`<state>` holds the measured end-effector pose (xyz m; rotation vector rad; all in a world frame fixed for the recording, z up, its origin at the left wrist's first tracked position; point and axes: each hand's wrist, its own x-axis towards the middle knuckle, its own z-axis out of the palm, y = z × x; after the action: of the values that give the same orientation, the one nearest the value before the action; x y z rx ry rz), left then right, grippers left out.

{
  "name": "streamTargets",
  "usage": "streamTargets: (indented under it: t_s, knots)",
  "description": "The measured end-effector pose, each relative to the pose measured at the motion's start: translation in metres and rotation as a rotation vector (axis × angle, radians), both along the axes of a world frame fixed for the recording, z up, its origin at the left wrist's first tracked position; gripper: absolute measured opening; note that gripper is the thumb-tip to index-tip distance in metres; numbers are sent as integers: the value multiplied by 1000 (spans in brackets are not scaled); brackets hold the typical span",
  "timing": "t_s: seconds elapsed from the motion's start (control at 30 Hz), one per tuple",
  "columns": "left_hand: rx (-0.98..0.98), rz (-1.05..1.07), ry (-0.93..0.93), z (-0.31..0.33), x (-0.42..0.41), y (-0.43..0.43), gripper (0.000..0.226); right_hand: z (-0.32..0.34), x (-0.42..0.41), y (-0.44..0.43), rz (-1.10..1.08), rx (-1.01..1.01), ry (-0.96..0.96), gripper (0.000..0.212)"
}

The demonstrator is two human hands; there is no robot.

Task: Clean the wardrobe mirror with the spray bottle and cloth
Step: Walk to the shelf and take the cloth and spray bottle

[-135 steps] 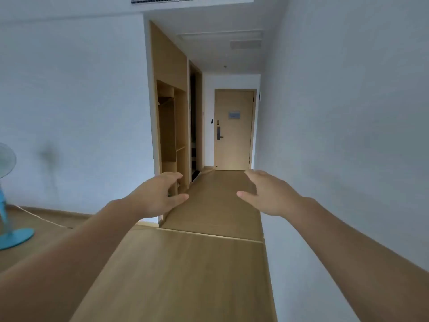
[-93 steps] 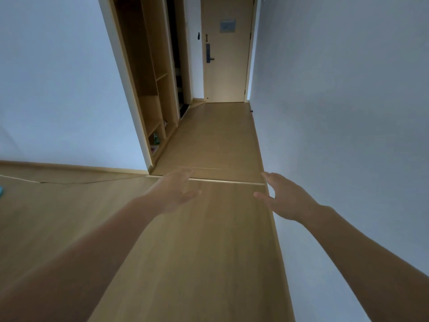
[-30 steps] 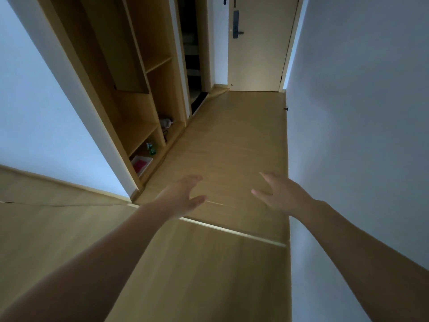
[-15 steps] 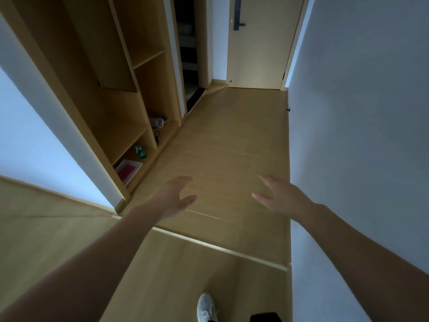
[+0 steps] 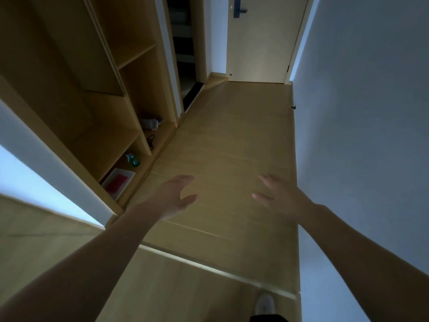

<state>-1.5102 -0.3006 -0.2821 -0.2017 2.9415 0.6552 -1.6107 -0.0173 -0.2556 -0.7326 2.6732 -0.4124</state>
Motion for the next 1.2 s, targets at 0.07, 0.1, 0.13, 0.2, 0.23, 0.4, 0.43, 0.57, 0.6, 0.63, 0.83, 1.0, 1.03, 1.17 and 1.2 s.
streamTargets:
  t_s: [0.07, 0.1, 0.13, 0.2, 0.23, 0.4, 0.43, 0.57, 0.6, 0.63, 0.83, 1.0, 1.03, 1.17, 1.2]
  knots:
    - [4, 42, 0, -5, -24, -7, 63, -5, -36, -11, 37, -3, 1, 70]
    - [3, 52, 0, -5, -30, -10, 63, -7, -46, -16, 48, 6, 14, 71]
    - [6, 71, 0, -7, -41, -13, 63, -10, -62, -22, 66, 11, 26, 71]
    - [19, 135, 8, -11, -65, -19, 63, -14, -102, -33, 120, 3, 46, 71]
    - [29, 172, 10, -11, -77, -22, 63, -14, -122, -40, 156, -1, 61, 71]
    - [27, 333, 25, -6, -122, -34, 62, -5, -215, -75, 330, -13, 102, 73]
    - [20, 358, 36, -6, -128, -36, 62, -3, -230, -82, 359, -10, 95, 74]
    - [36, 463, 60, -11, -135, -44, 61, 4, -274, -116, 477, -9, 85, 75]
    - [27, 490, 70, -12, -135, -47, 62, 5, -280, -126, 503, -14, 82, 74]
    - [20, 522, 82, -13, -135, -51, 61, 6, -286, -136, 530, -17, 78, 74]
    - [-18, 667, 155, -17, -134, -94, 57, 6, -310, -209, 650, -27, 44, 74]
    - [-16, 732, 204, -18, -149, -160, 50, 6, -327, -288, 696, -43, 61, 74]
    - [-8, 726, 197, -18, -153, -176, 49, 6, -330, -305, 694, -42, 58, 73]
    - [67, 739, 180, -12, -168, -240, 48, 10, -343, -373, 708, -19, 48, 74]
    - [88, 744, 181, -10, -172, -254, 48, 12, -347, -389, 708, -25, 45, 74]
